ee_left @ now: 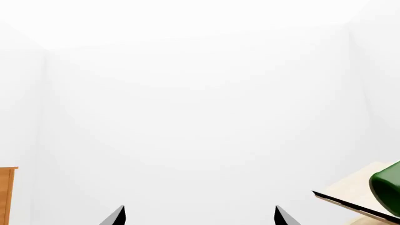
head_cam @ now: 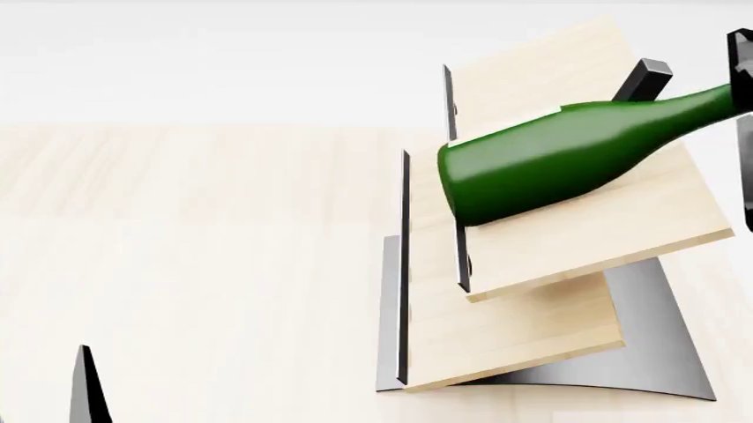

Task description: Put the wine bottle on the wine rack.

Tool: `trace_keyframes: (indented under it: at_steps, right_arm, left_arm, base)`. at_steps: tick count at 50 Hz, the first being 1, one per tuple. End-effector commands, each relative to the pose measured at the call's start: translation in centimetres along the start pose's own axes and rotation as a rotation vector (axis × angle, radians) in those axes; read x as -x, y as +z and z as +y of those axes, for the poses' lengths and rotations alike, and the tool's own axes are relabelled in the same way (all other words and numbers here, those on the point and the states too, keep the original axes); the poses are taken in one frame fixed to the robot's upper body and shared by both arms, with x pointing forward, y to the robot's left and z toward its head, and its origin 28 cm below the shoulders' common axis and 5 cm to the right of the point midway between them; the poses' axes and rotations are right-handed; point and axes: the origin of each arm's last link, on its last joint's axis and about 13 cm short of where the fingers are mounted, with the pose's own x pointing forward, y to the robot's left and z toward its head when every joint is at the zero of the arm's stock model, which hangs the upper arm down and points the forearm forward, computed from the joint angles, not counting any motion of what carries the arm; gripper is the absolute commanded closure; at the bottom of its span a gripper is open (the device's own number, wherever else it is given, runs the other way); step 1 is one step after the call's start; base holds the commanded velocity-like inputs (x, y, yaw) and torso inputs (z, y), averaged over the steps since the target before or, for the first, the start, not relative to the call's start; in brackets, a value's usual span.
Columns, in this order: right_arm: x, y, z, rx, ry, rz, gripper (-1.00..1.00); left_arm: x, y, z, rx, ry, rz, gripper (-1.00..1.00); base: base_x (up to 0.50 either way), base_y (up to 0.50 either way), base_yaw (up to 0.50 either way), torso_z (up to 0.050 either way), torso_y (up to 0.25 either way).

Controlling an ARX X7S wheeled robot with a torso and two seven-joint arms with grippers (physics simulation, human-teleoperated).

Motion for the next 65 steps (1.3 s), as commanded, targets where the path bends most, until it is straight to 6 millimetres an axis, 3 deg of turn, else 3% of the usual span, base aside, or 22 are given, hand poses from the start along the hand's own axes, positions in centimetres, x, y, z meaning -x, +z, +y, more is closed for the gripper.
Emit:
trace_keyframes:
  at_steps: [1,15,35,42,52,56,65]
  right_arm:
    - [-0.1,0.0,-0.1,0.006,0.001,0.0,-1.0]
    - [0.6,0.5,0.1,0.004,0.005,-0.025,-1.0]
    - [3.8,2.3,-0.5,-0.002,0.018,-0.133,-1.0]
    - [4.4,1.7,-0.7,0.117,0.062,-0.228,-1.0]
    - [6.8,0.6,-0.3,0.311,0.169,-0.356,-1.0]
    - [7.8,0.2,-0.2,0.451,0.159,-0.454,-1.0]
    - [9.3,-0.8,-0.6,0.579,0.168,-0.576,-1.0]
  left_arm:
    - [0.0,0.0,0.0,0.0,0.0,-0.001,-1.0]
    - [0.0,0.0,0.0,-0.001,-0.001,0.0,-1.0]
    - [0.1,-0.1,-0.2,0.0,-0.009,0.001,-1.0]
    - [0.1,-0.1,-0.2,-0.001,-0.009,0.001,-1.0]
    - [0.1,0.0,-0.2,-0.002,-0.009,0.0,-1.0]
    - [0.1,0.0,-0.2,-0.003,-0.012,0.001,-1.0]
    - [0.0,-0.1,-0.2,-0.006,-0.012,0.001,-1.0]
  base:
    - [0.0,0.0,0.0,0.0,0.0]
    - [0.0,0.0,0.0,0.0,0.0]
    - [0.0,0.0,0.0,0.0,0.0]
    - [0.0,0.0,0.0,0.0,0.0]
    - [0.0,0.0,0.0,0.0,0.0]
    - [0.0,0.0,0.0,0.0,0.0]
    - [0.0,0.0,0.0,0.0,0.0]
